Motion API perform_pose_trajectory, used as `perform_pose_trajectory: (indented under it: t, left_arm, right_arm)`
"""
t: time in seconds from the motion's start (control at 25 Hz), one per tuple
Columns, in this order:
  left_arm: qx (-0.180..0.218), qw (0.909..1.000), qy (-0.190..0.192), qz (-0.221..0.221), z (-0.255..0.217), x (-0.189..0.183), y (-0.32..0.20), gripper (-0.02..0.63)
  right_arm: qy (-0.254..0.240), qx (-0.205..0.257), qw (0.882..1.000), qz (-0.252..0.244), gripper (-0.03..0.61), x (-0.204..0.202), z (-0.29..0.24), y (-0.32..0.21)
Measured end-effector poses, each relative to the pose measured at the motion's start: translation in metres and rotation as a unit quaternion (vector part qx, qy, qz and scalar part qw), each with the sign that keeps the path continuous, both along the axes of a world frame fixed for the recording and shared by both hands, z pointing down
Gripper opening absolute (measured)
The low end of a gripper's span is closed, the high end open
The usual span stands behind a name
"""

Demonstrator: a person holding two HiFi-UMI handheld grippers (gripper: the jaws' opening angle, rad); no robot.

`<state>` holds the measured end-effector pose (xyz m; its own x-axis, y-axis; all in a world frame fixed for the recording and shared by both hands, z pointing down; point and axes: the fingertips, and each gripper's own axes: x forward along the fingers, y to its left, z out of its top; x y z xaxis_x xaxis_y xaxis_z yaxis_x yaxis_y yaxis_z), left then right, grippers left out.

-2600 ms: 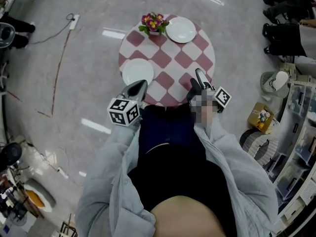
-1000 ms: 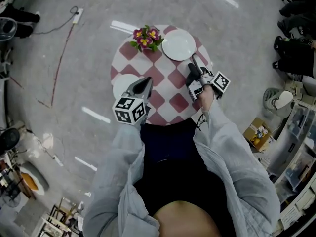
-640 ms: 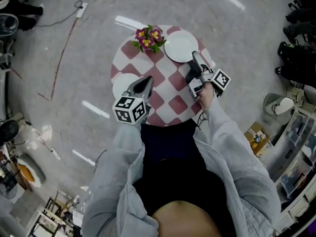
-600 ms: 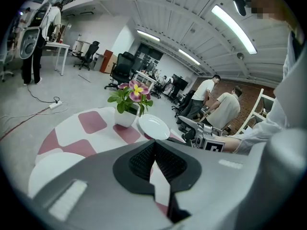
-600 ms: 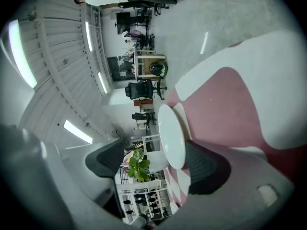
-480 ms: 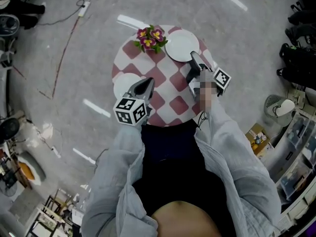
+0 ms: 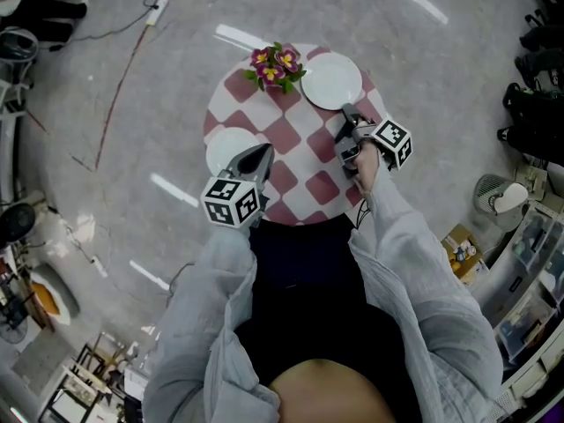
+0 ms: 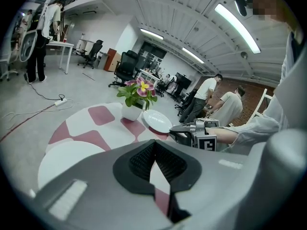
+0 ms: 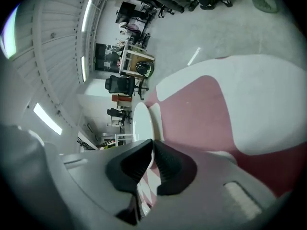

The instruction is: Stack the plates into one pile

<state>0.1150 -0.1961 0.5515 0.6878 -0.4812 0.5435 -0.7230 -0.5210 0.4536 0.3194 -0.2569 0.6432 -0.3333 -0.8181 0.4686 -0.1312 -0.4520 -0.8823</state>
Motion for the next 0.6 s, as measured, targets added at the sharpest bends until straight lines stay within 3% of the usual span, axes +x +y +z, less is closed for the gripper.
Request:
perform_pose_trajectory:
  t: [0.32,0.6]
  left_arm:
    - [0.0,1.0,-0.001,-0.01,-0.003,-0.011,0.008,0.011]
    - [0.007,0.9999,0.0,-0.014,-0.007,-0.025,0.012,0.012]
  right_arm:
    - [0.0,0.035,0.999,0.016,0.02,-0.003,-0.015,0.001]
    - [0.002,0.1,0.995,0.021,0.018,-0.008,-0.045,-0.005]
